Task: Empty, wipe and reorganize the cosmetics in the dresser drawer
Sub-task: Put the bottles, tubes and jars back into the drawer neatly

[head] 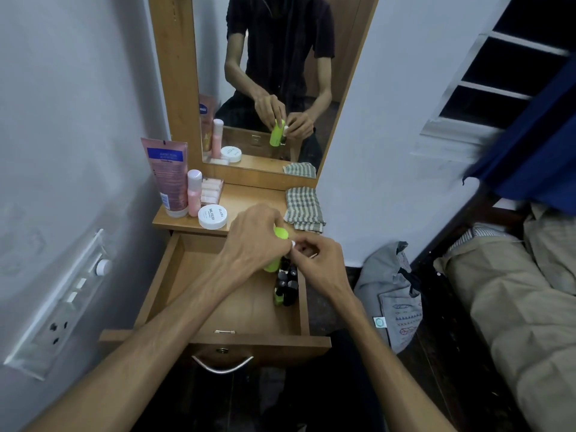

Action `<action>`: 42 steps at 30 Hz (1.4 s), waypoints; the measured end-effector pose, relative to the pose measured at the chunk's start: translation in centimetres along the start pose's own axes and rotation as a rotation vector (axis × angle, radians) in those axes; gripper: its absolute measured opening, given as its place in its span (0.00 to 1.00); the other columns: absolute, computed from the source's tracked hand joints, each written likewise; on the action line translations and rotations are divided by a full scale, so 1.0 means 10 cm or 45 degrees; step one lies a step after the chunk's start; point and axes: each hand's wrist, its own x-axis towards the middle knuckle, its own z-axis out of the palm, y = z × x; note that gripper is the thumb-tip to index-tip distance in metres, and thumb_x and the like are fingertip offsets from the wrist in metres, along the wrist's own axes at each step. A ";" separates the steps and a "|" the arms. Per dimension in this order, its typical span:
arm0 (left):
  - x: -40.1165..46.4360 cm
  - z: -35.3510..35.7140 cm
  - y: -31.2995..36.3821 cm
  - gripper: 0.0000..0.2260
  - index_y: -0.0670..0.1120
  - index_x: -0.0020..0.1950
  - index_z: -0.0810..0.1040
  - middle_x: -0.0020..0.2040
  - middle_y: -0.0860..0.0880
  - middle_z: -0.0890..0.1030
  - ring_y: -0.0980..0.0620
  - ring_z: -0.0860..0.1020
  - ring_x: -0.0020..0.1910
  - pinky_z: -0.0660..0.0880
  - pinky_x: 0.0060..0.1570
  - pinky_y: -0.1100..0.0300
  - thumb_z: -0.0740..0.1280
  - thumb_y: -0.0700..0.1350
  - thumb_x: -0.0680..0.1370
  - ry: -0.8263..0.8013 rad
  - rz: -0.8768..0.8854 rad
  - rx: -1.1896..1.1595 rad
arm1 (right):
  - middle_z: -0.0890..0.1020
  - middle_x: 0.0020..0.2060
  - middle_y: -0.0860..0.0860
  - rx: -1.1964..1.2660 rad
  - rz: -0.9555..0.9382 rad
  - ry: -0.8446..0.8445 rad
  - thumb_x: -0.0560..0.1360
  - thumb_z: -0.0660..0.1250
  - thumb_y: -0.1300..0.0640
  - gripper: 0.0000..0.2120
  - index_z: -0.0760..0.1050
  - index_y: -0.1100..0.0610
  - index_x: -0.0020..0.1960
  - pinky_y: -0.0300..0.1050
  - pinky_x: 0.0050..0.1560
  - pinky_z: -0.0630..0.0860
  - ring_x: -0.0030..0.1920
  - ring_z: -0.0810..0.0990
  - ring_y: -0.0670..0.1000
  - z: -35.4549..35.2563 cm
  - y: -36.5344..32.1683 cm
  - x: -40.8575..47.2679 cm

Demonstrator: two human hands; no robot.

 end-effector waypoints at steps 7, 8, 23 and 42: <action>-0.37 0.22 -0.03 0.11 0.51 0.42 0.81 0.42 0.54 0.78 0.53 0.76 0.42 0.69 0.38 0.59 0.74 0.55 0.64 -0.146 -0.068 0.028 | 0.84 0.34 0.44 -0.122 0.036 -0.107 0.73 0.74 0.54 0.03 0.86 0.51 0.47 0.35 0.34 0.75 0.32 0.79 0.42 0.00 0.20 -0.39; -0.42 0.25 -0.04 0.11 0.51 0.42 0.81 0.42 0.55 0.78 0.53 0.76 0.43 0.69 0.39 0.59 0.74 0.55 0.64 -0.161 -0.075 0.034 | 0.84 0.34 0.43 -0.143 0.035 -0.116 0.73 0.74 0.54 0.03 0.86 0.50 0.46 0.36 0.34 0.75 0.32 0.80 0.43 0.01 0.23 -0.44; -0.73 0.70 -0.21 0.08 0.48 0.45 0.82 0.42 0.53 0.76 0.53 0.76 0.41 0.73 0.37 0.60 0.72 0.48 0.68 -0.353 -0.075 -0.035 | 0.83 0.41 0.41 -0.541 0.074 -0.276 0.73 0.73 0.50 0.06 0.84 0.49 0.49 0.36 0.41 0.75 0.39 0.79 0.42 0.08 0.46 -0.61; -0.76 0.82 -0.28 0.11 0.46 0.48 0.80 0.43 0.53 0.73 0.54 0.73 0.40 0.65 0.36 0.63 0.73 0.49 0.69 -0.318 -0.030 -0.091 | 0.78 0.39 0.40 -0.646 0.043 -0.275 0.70 0.76 0.52 0.08 0.83 0.47 0.48 0.37 0.39 0.73 0.39 0.76 0.41 0.12 0.59 -0.54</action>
